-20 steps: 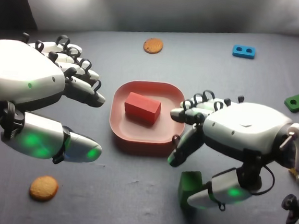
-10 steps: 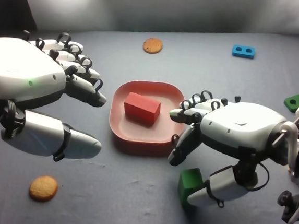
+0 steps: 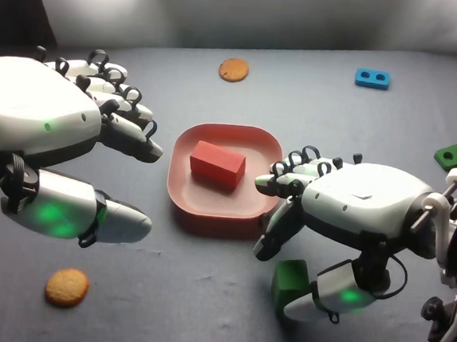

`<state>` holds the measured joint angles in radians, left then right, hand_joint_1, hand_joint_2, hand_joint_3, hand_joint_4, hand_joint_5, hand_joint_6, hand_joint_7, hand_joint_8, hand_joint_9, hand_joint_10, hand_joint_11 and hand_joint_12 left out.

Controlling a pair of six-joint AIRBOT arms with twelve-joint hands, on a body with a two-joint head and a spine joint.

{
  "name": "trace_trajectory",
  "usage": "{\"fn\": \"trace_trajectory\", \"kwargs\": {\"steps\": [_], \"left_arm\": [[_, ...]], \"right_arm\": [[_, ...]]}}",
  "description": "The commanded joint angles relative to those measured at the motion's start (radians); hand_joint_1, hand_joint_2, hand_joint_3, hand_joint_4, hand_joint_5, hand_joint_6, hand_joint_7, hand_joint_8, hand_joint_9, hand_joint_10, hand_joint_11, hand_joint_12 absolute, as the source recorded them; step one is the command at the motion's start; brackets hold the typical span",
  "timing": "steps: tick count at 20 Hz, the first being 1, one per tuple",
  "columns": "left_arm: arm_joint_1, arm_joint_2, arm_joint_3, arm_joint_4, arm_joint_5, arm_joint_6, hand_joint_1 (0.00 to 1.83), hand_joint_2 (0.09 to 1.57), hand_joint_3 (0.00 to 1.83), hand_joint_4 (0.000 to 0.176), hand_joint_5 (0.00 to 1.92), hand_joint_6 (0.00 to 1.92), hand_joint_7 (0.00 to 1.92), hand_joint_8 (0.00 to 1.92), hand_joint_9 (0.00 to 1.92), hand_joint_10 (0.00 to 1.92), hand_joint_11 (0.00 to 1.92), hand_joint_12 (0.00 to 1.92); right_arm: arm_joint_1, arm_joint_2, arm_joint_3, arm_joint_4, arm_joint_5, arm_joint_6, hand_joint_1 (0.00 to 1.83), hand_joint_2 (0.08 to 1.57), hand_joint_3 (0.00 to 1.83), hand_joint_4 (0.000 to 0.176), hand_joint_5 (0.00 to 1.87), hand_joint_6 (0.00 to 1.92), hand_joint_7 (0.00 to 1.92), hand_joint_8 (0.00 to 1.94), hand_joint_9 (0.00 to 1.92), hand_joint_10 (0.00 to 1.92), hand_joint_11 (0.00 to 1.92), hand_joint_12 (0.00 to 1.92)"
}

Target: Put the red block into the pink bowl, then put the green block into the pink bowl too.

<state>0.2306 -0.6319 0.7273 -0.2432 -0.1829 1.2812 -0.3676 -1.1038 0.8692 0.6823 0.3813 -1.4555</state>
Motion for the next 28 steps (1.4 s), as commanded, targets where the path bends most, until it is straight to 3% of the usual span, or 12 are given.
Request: {"fn": "trace_trajectory", "kwargs": {"steps": [1,3,12,15,17,20,21,22,23,26,27,28], "left_arm": [[-0.014,0.008,0.005,0.006,-0.104,-0.002,0.12,1.09,0.00,0.079,0.50,0.01,0.24,0.00,0.12,0.00,0.00,0.00],[-0.015,0.008,0.006,0.007,-0.105,-0.002,0.09,1.09,0.00,0.099,0.48,0.00,0.22,0.00,0.11,0.00,0.00,0.00],[-0.017,0.007,0.006,0.009,-0.105,-0.002,0.11,1.09,0.00,0.076,0.51,0.01,0.27,0.01,0.14,0.01,0.00,0.00],[-0.020,0.006,0.006,0.009,-0.104,-0.002,0.10,1.09,0.00,0.094,0.48,0.00,0.22,0.01,0.17,0.02,0.00,0.00],[-0.022,0.005,0.007,0.009,-0.104,-0.002,0.13,1.09,0.00,0.091,0.50,0.01,0.23,0.01,0.13,0.00,0.00,0.00],[-0.025,0.004,0.009,0.008,-0.104,-0.002,0.13,1.09,0.00,0.094,0.48,0.00,0.19,0.00,0.11,0.00,0.02,0.01],[-0.026,0.004,0.009,0.007,-0.104,-0.002,0.13,1.09,0.00,0.100,0.48,0.00,0.20,0.00,0.12,0.00,0.00,0.00],[-0.027,0.003,0.009,0.007,-0.104,-0.002,0.13,1.09,0.00,0.100,0.48,0.00,0.20,0.00,0.12,0.00,0.00,0.00],[-0.028,0.003,0.009,0.007,-0.104,-0.002,0.13,1.10,0.00,0.096,0.47,0.00,0.19,0.00,0.12,0.00,0.00,0.00],[-0.028,0.000,0.009,0.006,-0.103,-0.002,0.12,1.11,0.01,0.083,0.46,0.00,0.18,0.00,0.10,0.00,0.00,0.00],[-0.028,-0.001,0.010,0.005,-0.103,-0.002,0.13,1.10,0.00,0.079,0.48,0.01,0.19,0.01,0.11,0.01,0.00,0.00],[-0.028,-0.002,0.009,0.005,-0.103,-0.002,0.12,1.10,0.00,0.096,0.46,0.00,0.17,0.00,0.13,0.01,0.00,0.00]], "right_arm": [[0.000,0.008,-0.001,-0.021,0.078,0.005,0.97,0.85,0.00,0.173,0.92,0.01,0.15,0.01,0.00,0.00,0.00,0.00],[0.000,0.008,-0.001,-0.021,0.078,0.005,0.93,0.86,0.00,0.176,0.89,0.01,0.12,0.00,0.00,0.00,0.00,0.00],[-0.002,0.009,-0.001,-0.024,0.074,0.004,0.98,0.86,0.00,0.176,0.92,0.01,0.13,0.01,0.00,0.00,0.00,0.00],[-0.001,0.009,-0.001,-0.029,0.074,0.004,1.03,0.84,0.00,0.176,1.08,0.03,0.13,0.00,0.00,0.00,0.00,0.00],[0.000,0.009,-0.001,-0.033,0.075,0.004,1.12,0.94,0.00,0.176,1.45,0.09,0.18,0.00,0.00,0.00,0.00,0.00],[0.001,0.009,-0.001,-0.039,0.076,0.004,1.14,0.93,0.00,0.176,1.52,0.03,0.28,0.02,0.00,0.00,0.00,0.00],[0.002,0.009,-0.001,-0.039,0.076,0.004,1.15,0.93,0.00,0.143,1.53,0.02,0.34,0.02,0.02,0.01,0.00,0.00],[0.007,0.009,-0.001,-0.040,0.074,0.004,1.15,0.93,0.00,0.143,1.53,0.02,0.34,0.02,0.02,0.01,0.00,0.00],[0.013,0.009,-0.001,-0.041,0.073,0.004,1.14,0.93,0.00,0.166,1.53,0.01,0.35,0.01,0.02,0.00,0.00,0.00],[0.069,0.007,0.011,-0.042,0.067,0.006,1.14,0.93,0.00,0.176,1.53,0.01,0.33,0.00,0.02,0.01,0.00,0.00],[0.096,-0.001,0.022,-0.042,0.059,0.007,1.16,0.93,0.00,0.097,1.53,0.00,0.31,0.01,0.01,0.00,0.00,0.00],[0.113,-0.008,0.032,-0.042,0.049,0.007,1.15,0.93,0.00,0.128,1.53,0.00,0.31,0.01,0.01,0.00,0.00,0.00]]}}
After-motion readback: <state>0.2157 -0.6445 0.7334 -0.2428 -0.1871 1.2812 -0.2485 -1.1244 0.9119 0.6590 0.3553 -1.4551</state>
